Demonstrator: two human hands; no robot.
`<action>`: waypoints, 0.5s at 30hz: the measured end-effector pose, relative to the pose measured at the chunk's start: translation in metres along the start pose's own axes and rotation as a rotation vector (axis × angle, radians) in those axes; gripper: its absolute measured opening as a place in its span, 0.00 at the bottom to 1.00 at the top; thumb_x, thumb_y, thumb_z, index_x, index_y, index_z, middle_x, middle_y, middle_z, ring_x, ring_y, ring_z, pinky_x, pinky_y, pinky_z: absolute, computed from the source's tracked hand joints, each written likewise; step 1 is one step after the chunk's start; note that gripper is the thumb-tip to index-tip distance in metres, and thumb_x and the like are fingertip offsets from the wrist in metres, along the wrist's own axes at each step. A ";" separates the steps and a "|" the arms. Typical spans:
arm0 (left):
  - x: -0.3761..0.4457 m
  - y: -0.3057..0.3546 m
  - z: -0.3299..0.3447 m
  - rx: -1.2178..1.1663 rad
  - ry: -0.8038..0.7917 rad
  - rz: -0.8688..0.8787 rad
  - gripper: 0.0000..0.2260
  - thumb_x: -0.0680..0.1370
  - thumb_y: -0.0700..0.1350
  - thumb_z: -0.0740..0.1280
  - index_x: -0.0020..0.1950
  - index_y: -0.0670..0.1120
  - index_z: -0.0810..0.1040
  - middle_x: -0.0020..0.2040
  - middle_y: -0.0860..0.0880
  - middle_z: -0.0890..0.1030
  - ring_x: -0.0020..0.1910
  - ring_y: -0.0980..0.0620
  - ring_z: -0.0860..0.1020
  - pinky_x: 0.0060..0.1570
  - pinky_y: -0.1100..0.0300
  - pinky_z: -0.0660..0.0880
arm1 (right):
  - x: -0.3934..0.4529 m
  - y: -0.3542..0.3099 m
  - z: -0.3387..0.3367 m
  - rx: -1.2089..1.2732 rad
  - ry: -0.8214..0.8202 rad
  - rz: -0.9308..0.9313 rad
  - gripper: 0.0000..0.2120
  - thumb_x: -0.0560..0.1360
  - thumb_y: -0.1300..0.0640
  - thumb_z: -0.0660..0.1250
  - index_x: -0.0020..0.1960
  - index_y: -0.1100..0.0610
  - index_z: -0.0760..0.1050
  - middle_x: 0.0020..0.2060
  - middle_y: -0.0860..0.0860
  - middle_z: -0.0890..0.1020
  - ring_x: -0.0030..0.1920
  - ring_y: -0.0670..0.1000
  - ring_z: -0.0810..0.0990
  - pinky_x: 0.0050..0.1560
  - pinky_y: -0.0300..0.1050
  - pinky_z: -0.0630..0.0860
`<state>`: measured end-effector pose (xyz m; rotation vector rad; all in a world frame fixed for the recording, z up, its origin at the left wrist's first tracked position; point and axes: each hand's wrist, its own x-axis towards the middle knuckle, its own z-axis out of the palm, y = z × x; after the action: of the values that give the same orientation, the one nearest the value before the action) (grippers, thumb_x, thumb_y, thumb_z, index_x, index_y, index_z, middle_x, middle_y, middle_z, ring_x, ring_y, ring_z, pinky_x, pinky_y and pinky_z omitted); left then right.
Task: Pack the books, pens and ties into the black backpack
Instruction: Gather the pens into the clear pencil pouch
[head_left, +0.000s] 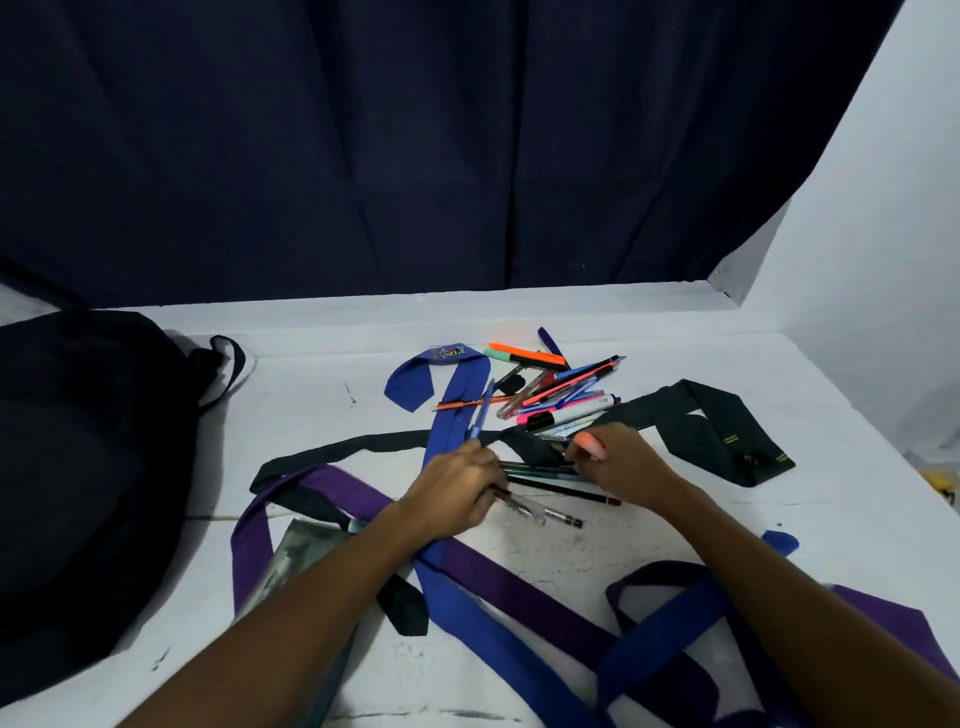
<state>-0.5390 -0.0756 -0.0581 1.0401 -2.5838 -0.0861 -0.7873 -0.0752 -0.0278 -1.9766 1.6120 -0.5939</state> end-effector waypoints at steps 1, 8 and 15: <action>-0.002 -0.001 -0.003 -0.026 0.000 -0.006 0.08 0.72 0.41 0.65 0.46 0.47 0.83 0.41 0.51 0.79 0.44 0.52 0.73 0.35 0.59 0.72 | 0.003 -0.002 0.002 -0.005 -0.032 -0.005 0.06 0.73 0.65 0.69 0.45 0.57 0.82 0.40 0.50 0.81 0.37 0.44 0.77 0.38 0.35 0.71; -0.022 -0.019 -0.043 -0.621 0.064 -0.566 0.06 0.75 0.43 0.64 0.49 0.48 0.79 0.43 0.49 0.77 0.42 0.52 0.74 0.46 0.63 0.69 | 0.011 -0.013 0.009 -0.163 -0.194 -0.001 0.05 0.69 0.56 0.75 0.44 0.53 0.82 0.41 0.51 0.83 0.43 0.50 0.80 0.46 0.46 0.78; -0.021 -0.004 -0.066 -1.438 0.328 -0.938 0.11 0.78 0.35 0.52 0.47 0.43 0.73 0.33 0.47 0.70 0.27 0.52 0.67 0.29 0.61 0.62 | 0.002 -0.026 0.018 -0.277 -0.283 0.020 0.09 0.74 0.57 0.69 0.51 0.62 0.79 0.46 0.57 0.81 0.45 0.53 0.78 0.47 0.46 0.75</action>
<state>-0.4998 -0.0595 -0.0036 1.2391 -0.9582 -1.5112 -0.7565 -0.0706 -0.0248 -2.1235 1.5993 -0.0761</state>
